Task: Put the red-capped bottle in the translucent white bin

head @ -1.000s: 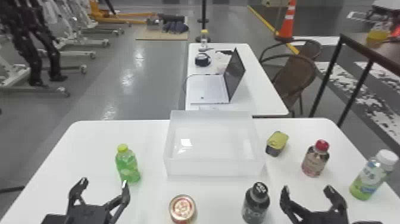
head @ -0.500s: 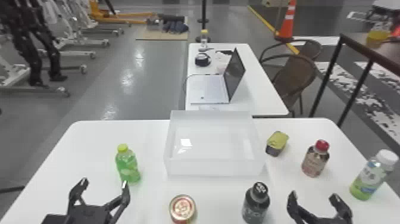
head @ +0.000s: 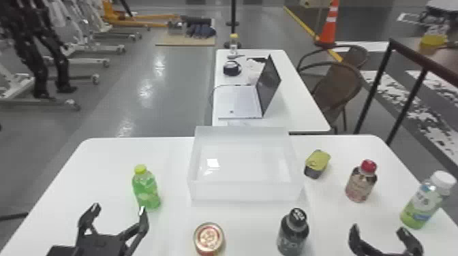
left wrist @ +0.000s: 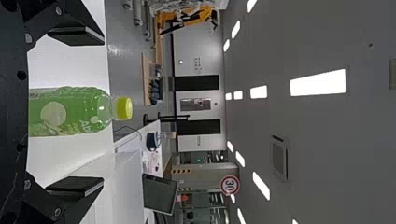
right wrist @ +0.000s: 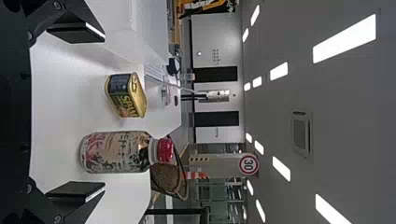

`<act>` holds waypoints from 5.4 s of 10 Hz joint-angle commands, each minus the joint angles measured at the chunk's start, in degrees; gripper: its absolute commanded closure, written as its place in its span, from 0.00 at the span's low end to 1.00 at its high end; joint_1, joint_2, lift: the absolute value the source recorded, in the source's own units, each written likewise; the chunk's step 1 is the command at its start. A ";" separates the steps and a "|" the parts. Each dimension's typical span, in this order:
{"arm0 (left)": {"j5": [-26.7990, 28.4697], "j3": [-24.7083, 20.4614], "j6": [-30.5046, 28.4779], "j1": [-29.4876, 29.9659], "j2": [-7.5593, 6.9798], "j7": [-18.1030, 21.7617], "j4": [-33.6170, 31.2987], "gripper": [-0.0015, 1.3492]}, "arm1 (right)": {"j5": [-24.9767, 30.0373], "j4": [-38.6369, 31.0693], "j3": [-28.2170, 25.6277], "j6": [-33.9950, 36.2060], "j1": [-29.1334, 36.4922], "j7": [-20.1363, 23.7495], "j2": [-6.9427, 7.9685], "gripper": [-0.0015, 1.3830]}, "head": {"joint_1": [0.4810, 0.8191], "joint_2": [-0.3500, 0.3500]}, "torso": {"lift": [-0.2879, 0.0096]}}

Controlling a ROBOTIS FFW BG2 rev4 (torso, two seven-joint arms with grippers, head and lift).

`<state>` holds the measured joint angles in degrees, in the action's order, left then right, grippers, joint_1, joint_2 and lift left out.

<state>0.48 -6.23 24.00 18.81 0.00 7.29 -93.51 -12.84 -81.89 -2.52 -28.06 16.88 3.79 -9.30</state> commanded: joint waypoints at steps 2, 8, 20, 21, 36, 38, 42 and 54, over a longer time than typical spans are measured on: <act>-0.21 -0.09 0.26 0.09 0.15 0.00 0.09 0.17 | 0.01 6.30 -2.22 -0.33 -2.64 -0.01 -0.10 0.12 | 0.20 0.50 | 0.63; -0.56 -0.36 1.31 0.18 0.15 0.00 0.35 0.17 | -0.43 17.73 -2.40 0.11 -13.72 0.78 -0.89 0.12 | 0.20 0.50 | 0.63; -1.00 -0.53 3.42 -0.18 0.15 0.00 1.23 0.17 | 0.19 27.05 -2.40 2.14 -25.32 0.69 -1.51 0.12 | 0.20 0.50 | 0.63; -1.00 -0.44 3.42 -0.18 0.15 0.00 1.23 0.17 | 0.01 28.45 -2.40 2.14 -26.63 0.78 -1.59 0.12 | 0.20 0.50 | 0.63; -4.34 -0.18 7.29 -1.49 0.15 1.32 4.66 0.17 | 1.24 43.74 -2.22 1.87 -38.50 6.58 -2.12 0.68 | 0.20 0.50 | 0.63; -4.78 -0.53 7.38 -1.23 0.15 1.32 4.66 0.17 | 0.36 43.31 -2.22 2.31 -38.41 5.96 -1.42 0.94 | 0.20 0.50 | 0.63; -4.87 -0.62 7.38 -1.14 0.15 1.32 4.66 0.17 | -1.48 33.02 -2.22 8.64 -34.72 5.96 -1.42 0.93 | 0.20 0.50 | 0.63; -5.75 0.52 5.80 -1.23 0.15 1.23 4.66 0.17 | -0.25 19.75 3.66 27.71 -44.83 10.80 2.19 0.93 | 0.20 0.50 | 0.63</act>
<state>-5.27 -5.80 29.84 17.58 0.00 8.52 -88.89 -13.10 -64.71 0.72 1.41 -26.60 14.55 -7.94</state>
